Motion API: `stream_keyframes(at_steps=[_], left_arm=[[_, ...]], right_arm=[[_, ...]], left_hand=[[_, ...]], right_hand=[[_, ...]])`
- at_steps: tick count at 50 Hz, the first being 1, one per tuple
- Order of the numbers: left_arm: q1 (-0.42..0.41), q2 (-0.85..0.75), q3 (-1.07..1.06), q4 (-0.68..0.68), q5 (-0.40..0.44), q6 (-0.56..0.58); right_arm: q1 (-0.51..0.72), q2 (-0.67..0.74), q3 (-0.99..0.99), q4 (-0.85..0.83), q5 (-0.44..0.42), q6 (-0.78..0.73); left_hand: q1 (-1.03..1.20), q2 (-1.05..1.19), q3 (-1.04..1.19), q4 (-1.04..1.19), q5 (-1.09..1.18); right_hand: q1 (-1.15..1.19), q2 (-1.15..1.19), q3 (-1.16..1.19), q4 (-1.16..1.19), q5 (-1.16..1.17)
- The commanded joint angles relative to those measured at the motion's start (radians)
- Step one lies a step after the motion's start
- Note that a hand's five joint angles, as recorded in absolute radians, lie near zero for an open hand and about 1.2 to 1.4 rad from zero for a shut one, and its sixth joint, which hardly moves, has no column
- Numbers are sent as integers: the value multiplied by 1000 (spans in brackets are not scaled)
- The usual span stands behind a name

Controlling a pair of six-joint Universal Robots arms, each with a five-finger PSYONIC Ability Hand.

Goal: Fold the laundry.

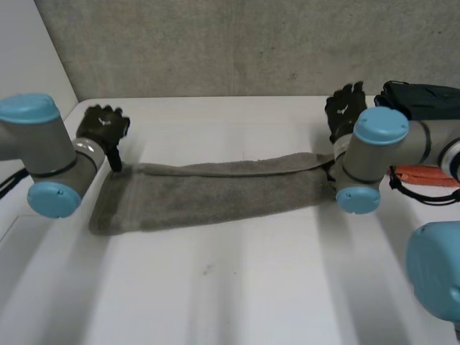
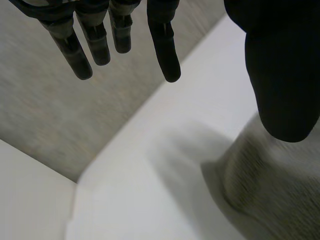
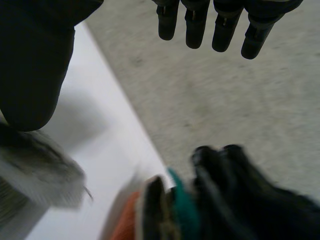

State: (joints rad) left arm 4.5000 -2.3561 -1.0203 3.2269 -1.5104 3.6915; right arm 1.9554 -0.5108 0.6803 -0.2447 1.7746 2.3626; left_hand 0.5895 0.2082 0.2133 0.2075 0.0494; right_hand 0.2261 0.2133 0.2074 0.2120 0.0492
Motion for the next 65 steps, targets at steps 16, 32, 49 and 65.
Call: stream_keyframes(at_steps=[16, 32, 49, 65], left_arm=[[47, 376, -440, 53, 148, -94], [27, 276, -420, 99, 131, -146], [45, 287, -406, 113, 128, -154], [68, 383, -506, 110, 145, -185]], right_arm=[[-173, -405, 383, 450, -346, 294], [-136, -65, 93, 229, -385, 515], [-69, -62, 85, -226, -144, 280], [-138, -383, 427, 175, -343, 267]], left_hand=[[-415, -34, -39, -33, -49], [-415, -34, -39, -33, -49], [-415, -34, -39, -33, -49], [-415, -34, -39, -33, -49]], right_hand=[[124, 137, 142, 138, 126], [139, 152, 158, 153, 142], [-8, 5, 11, 7, -5], [16, 29, 35, 30, 18]])
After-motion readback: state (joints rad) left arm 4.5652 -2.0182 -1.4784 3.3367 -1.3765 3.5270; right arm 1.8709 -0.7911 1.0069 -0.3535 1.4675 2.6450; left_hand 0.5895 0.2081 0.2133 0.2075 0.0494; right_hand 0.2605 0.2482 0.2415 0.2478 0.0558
